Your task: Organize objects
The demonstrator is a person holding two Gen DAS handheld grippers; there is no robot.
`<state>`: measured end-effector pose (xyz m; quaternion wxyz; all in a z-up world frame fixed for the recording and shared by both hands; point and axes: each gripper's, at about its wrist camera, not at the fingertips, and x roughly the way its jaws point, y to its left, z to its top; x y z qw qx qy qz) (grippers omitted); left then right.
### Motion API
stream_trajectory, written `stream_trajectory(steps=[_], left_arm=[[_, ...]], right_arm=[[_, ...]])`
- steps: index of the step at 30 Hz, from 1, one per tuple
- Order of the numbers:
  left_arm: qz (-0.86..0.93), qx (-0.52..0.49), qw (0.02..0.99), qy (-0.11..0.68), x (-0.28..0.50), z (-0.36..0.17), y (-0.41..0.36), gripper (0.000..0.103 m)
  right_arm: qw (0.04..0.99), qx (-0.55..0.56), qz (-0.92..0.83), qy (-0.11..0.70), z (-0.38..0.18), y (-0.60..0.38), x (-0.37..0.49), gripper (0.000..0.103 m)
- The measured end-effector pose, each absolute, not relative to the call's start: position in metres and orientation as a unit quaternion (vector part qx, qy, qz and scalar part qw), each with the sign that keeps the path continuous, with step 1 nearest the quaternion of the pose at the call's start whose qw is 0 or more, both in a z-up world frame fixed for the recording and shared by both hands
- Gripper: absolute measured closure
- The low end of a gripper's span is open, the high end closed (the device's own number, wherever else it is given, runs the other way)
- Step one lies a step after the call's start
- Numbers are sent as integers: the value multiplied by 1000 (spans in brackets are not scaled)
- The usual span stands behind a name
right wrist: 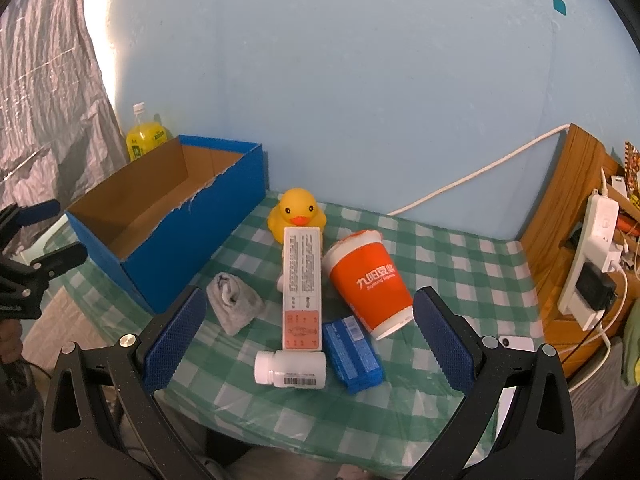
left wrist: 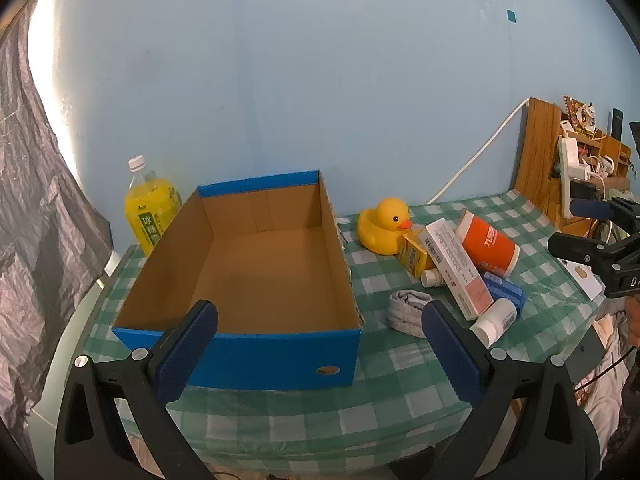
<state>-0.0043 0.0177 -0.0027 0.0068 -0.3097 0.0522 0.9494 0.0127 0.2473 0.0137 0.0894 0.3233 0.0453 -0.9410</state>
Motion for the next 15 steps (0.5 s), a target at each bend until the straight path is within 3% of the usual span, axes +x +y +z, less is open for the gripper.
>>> stream_trajectory(steps=[15], left_arm=[[952,-303,8,33,-7,-5,14,0]], right_arm=[[88,328,-940,47,9,247,14,1]])
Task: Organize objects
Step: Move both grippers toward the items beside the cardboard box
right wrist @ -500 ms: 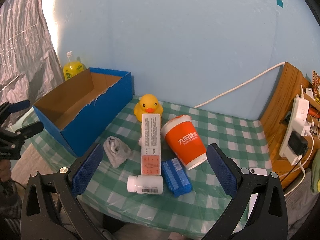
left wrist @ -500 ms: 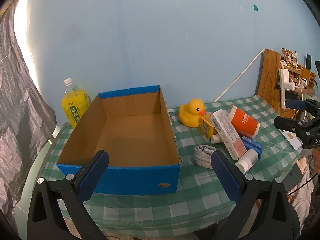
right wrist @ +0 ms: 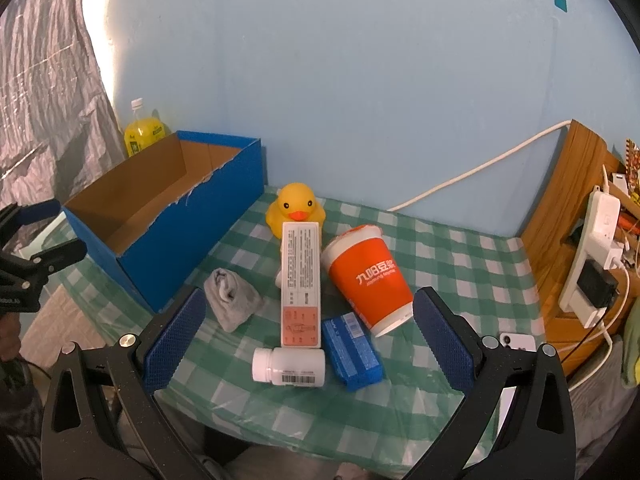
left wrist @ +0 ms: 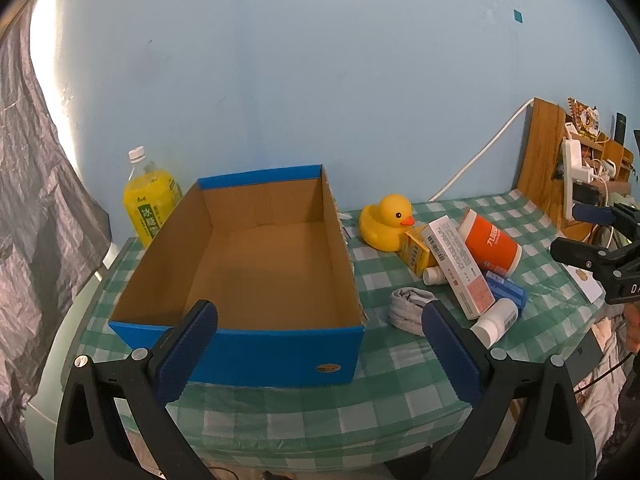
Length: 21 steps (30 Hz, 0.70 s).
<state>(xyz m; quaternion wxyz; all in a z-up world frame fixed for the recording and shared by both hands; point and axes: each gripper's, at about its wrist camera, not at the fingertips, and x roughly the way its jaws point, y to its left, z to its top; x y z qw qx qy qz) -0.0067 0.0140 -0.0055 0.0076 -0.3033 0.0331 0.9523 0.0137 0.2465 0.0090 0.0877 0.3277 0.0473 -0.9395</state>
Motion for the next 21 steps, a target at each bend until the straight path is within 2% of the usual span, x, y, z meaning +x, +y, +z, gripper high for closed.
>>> stream_trajectory(steps=[10,21], left_arm=[[949,-315,20,16,-14,-11,16,0],[944,-326,26,31,-20,-17,28,0]], right_arm=[[84,333,-938,47,6,247,12,1],[83,339,-936,45,1,249,11,1]])
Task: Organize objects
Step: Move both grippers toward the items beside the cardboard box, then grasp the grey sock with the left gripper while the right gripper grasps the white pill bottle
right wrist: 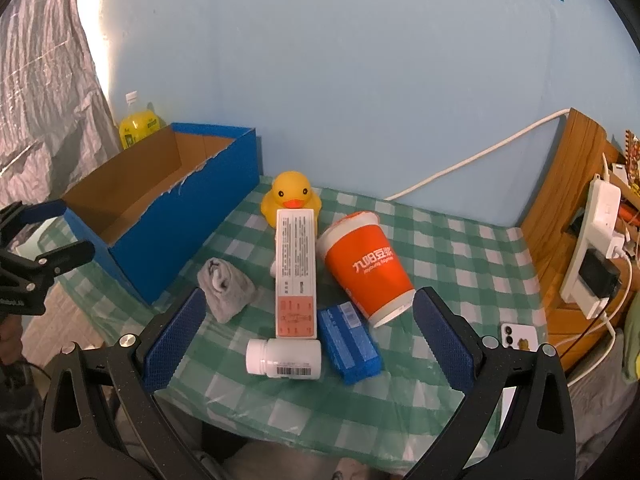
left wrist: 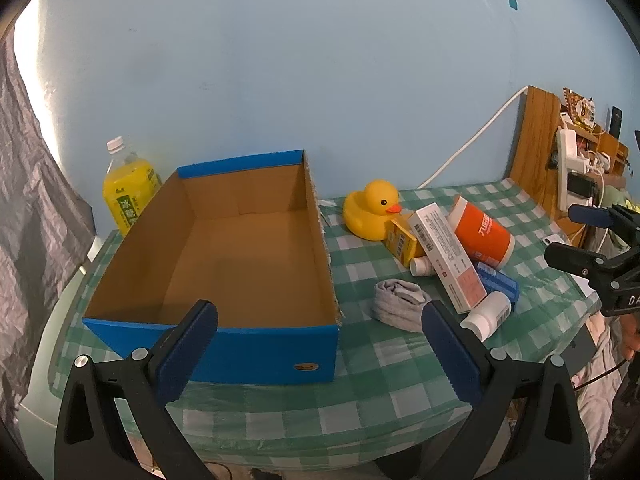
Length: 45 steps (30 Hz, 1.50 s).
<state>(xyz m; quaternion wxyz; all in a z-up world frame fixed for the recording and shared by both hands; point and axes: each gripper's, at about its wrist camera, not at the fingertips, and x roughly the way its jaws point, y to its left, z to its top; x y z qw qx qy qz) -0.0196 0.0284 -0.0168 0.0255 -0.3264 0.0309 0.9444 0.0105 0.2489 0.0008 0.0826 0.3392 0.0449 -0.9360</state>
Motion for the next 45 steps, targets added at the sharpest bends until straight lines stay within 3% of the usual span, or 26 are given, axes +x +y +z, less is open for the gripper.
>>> stream_trajectory(steps=[17,45], left_arm=[[934,-350,53,36,-34,-33,58,0],[931,-352,74,70,-40,-44,107,0]], right_arm=[[80,362,-928,39,-15,253,9,1],[85,440,-892,50,-103,242,-9,1]])
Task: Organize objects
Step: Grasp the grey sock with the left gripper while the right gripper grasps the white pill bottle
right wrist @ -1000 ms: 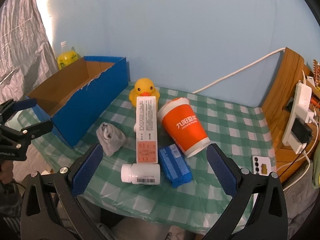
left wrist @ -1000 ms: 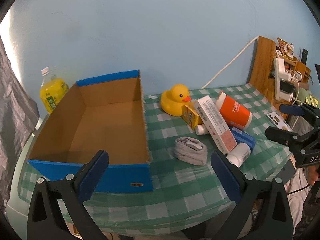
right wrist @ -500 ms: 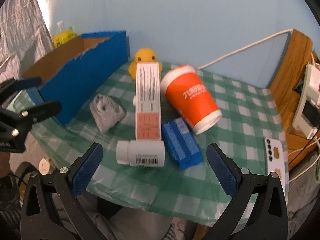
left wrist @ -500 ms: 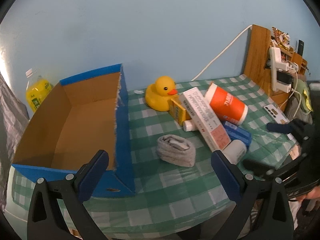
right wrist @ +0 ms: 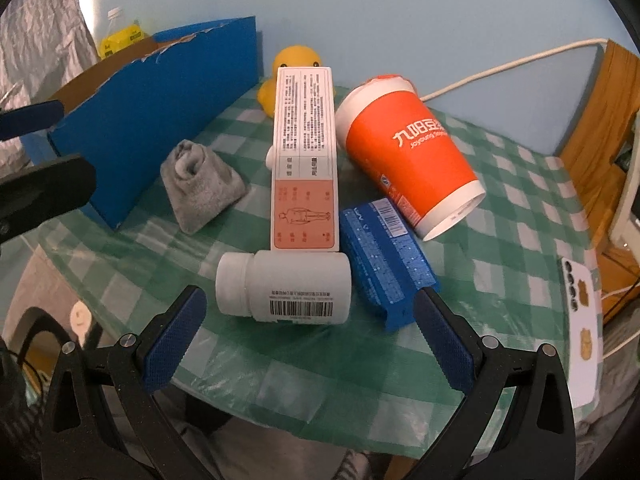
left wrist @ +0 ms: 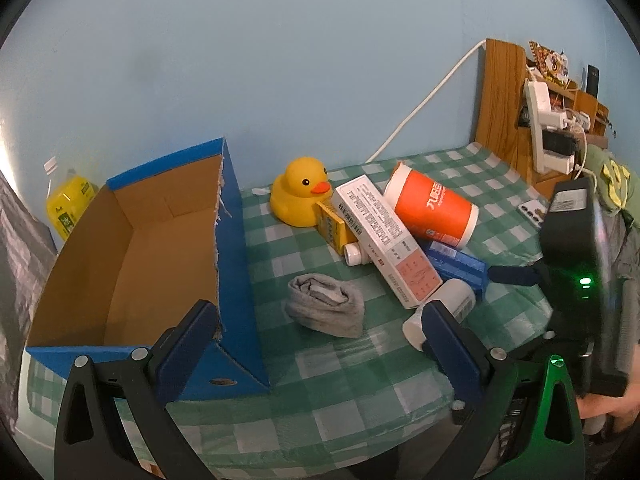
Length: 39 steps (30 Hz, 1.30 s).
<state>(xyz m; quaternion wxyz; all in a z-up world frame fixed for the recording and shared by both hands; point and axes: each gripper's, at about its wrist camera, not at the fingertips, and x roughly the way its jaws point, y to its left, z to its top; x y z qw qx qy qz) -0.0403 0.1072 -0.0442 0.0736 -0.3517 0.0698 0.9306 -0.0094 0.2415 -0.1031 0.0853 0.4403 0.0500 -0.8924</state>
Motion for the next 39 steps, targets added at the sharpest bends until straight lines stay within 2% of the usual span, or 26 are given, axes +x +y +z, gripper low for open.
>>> stream_trajectory(steps=[10,13,15,17,29,35,39], left_arm=[[930,-347,97,73,-41,-40,122,0],[928,-353,107,59,-44,-44,123,0],[926,-356,112,57,-47,-47,127,0],[924,-360,116,60,-50,-52,132,0],[915,-377,99,104,-77,-86,148,0],[910,-398,90,73,-87,-100,126,0],[911,-398,85,64,-90,-104,117,0]], right_arm=[[82,433,-895,65,-119,229,-22,1],[85,417,-903,60,-118,234,-19,12],[89,410,-906,56,-117,241,-17,23],[96,406,-907,52,-115,248,-15,26],[71,416,-906,33,-114,292,-14,28],[75,422,-904,12,-110,295,-15,28],[63,424,-903,-1,-109,295,-15,20]])
